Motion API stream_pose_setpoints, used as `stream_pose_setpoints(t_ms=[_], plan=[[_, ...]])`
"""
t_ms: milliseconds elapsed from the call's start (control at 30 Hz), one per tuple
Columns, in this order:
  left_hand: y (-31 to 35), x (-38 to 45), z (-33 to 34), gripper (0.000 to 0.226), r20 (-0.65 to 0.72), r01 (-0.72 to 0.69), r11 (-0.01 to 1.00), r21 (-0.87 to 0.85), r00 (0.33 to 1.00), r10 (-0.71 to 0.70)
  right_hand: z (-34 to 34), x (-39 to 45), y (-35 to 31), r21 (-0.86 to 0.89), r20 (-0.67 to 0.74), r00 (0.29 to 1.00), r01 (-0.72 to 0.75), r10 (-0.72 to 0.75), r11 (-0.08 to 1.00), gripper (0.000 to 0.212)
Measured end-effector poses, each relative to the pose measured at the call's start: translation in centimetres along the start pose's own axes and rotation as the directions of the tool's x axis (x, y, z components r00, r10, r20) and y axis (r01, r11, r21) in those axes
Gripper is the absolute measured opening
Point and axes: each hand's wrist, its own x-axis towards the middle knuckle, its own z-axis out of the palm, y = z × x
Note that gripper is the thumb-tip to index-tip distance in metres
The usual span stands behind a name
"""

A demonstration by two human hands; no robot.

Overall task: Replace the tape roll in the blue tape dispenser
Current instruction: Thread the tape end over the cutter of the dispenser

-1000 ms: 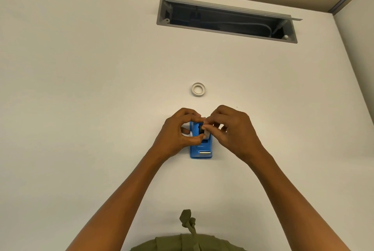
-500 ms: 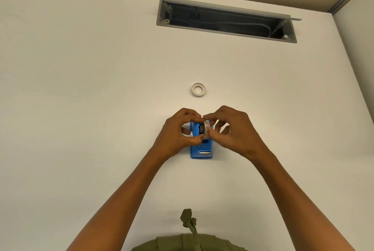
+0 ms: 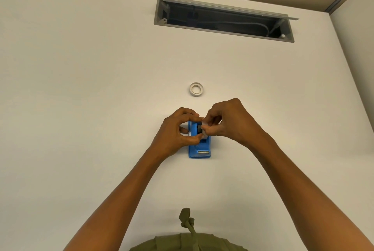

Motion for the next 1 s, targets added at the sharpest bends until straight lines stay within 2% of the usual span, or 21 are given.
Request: stream_pose_setpoints(t_ms=[133,267,333,433,600,767,900,1000], plan=[[-0.1,0.1,-0.1,0.042,0.007,0.005,1.000,-0.004,1.000,-0.005,0.0,0.3,0.0,-0.039,0.012,1.000,0.014,-0.013,0.999,0.010],[-0.2,0.0,0.0,0.041,-0.001,0.004,1.000,-0.004,1.000,-0.004,0.0,-0.2,0.8,0.087,-0.010,1.000,0.006,-0.005,0.996,0.010],[-0.2,0.0,0.0,0.041,-0.006,-0.005,1.000,-0.007,1.000,0.005,0.2,-0.8,1.3,0.121,-0.042,0.999,0.022,-0.017,0.992,0.014],[-0.2,0.0,0.0,0.041,-0.005,-0.010,1.000,-0.012,1.000,0.010,0.9,-1.5,1.6,0.076,-0.114,0.992,0.062,-0.053,0.995,0.022],[-0.2,-0.1,0.0,0.041,0.002,-0.009,1.000,-0.018,1.000,0.010,1.7,-1.7,1.6,0.088,-0.212,0.973,0.108,-0.087,0.990,0.014],[-0.1,0.0,0.0,0.040,-0.001,-0.006,1.000,-0.017,1.000,0.006,1.7,-1.7,1.3,0.004,-0.242,0.957,0.165,-0.159,0.986,0.008],[0.0,-0.1,0.0,0.037,-0.007,-0.020,0.999,-0.041,1.000,0.019,2.2,-2.2,1.1,-0.155,-0.198,0.942,0.244,-0.272,0.957,0.010],[-0.1,-0.1,0.0,0.038,-0.006,-0.015,0.999,-0.048,1.000,0.014,2.2,-2.3,1.0,-0.167,-0.197,0.942,0.242,-0.273,0.956,0.013]])
